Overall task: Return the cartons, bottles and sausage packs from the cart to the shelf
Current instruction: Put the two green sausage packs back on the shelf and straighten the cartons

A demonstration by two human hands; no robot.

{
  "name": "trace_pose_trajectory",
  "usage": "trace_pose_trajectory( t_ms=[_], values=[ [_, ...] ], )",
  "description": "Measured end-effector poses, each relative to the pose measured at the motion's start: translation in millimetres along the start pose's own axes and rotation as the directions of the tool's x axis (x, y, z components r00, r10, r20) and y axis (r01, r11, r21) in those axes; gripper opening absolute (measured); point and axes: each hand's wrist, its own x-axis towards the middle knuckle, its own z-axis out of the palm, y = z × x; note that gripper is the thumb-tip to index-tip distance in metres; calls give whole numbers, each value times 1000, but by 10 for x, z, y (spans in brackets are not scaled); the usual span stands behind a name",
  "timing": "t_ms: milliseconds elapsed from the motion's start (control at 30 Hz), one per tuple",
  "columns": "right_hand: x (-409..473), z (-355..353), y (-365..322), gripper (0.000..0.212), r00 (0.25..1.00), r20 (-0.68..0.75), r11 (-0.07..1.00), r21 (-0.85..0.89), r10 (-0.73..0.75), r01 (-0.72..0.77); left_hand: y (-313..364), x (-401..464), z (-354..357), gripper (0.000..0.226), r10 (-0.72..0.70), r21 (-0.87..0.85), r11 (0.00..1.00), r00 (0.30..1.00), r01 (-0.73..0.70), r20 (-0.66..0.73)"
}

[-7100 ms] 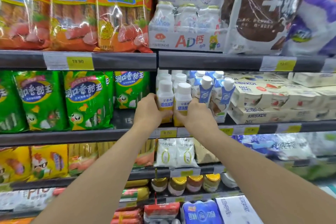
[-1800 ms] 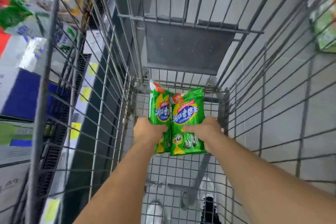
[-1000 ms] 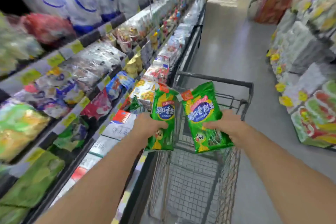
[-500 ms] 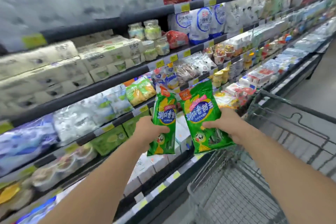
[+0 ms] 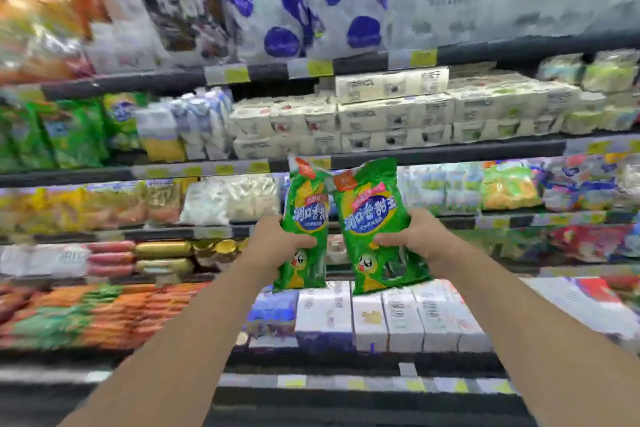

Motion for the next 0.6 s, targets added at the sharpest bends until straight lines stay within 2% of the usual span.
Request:
trace_pose_trajectory(
  t_ms=[100,167,233,300,333,400,433,500,533,600],
  values=[
    [81,879,-406,44,994,106,1000,20,-16,14,-311,190,-827,31,-27,-20,999,998,26,-62],
    [172,1403,-606,33,986,164,1000,18,-27,24,-510,315,-1361,32,-43,-15,999,994,42,-98],
    [283,1893,-779,40,974,223,999,29,-42,37,-673,427,-1842,24,-49,1,999,991,50,-126],
    [377,2317,-966,66,965,256,999,15,-50,48,-801,481,-2263,28,-58,-23,998,986,55,-154],
    [436,2509,-1049,68,962,269,999,12,-44,43,-861,506,-2447,29,-61,-41,998,983,55,-175],
    [500,2841,-1223,42,952,300,998,30,-59,52,-996,596,-2769,24,-79,-59,996,975,68,-206],
    [543,2986,-1286,40,949,308,998,31,-58,51,-1054,637,-2899,26,-92,-75,994,970,77,-224],
    [626,3239,-1381,57,945,323,998,-5,-56,61,-1150,713,-3101,28,-111,-108,990,965,87,-239],
    [689,3351,-1409,58,938,340,997,3,-72,75,-1196,765,-3181,28,-119,-118,989,963,92,-242],
    [792,3530,-1488,43,927,364,996,-5,-85,93,-1248,831,-3299,27,-131,-136,986,960,100,-249]
  ],
)
